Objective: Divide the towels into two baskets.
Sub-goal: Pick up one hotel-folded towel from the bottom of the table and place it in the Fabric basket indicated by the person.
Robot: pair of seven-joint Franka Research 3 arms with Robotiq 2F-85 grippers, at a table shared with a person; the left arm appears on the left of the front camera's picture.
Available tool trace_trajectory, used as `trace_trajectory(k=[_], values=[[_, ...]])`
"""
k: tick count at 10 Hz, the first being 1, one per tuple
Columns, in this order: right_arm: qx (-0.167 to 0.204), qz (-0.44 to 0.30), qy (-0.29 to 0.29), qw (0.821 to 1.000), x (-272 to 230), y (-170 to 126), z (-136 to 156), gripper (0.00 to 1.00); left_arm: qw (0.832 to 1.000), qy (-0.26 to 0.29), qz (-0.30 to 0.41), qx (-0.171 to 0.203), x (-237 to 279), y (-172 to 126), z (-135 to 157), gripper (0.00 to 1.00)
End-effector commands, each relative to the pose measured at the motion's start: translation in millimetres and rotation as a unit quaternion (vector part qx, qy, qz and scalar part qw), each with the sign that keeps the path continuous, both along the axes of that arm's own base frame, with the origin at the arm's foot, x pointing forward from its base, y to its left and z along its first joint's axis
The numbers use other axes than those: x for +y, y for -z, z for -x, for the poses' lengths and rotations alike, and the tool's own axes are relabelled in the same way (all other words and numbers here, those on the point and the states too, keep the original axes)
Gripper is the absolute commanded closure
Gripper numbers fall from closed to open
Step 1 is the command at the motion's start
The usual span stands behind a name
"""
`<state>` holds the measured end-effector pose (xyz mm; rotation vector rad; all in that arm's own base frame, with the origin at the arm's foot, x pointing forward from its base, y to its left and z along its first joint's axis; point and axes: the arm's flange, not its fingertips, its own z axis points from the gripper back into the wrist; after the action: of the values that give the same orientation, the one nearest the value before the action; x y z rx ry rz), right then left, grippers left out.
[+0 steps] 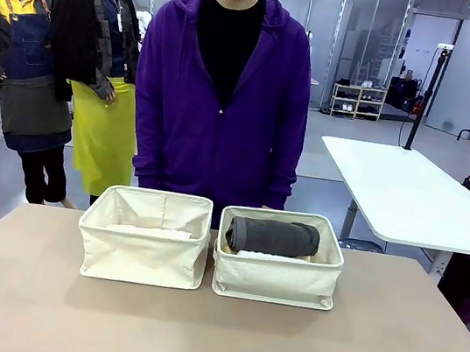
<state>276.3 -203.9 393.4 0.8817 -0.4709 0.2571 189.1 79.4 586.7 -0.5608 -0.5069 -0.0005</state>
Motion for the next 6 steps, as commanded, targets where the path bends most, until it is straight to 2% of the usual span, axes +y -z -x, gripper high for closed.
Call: trace_trajectory(k=[1, 6], values=[[-0.001, -0.008, 0.005, 1.0, 1.3, -3.0, 1.0, 0.0, 1.0, 0.001, 0.014, -0.005, 0.4, -1.2, -1.3, 0.0], [-0.001, -0.008, 0.005, 1.0, 1.3, -3.0, 1.0, 0.0, 1.0, 0.001, 0.014, -0.005, 0.4, -1.2, -1.3, 0.0]])
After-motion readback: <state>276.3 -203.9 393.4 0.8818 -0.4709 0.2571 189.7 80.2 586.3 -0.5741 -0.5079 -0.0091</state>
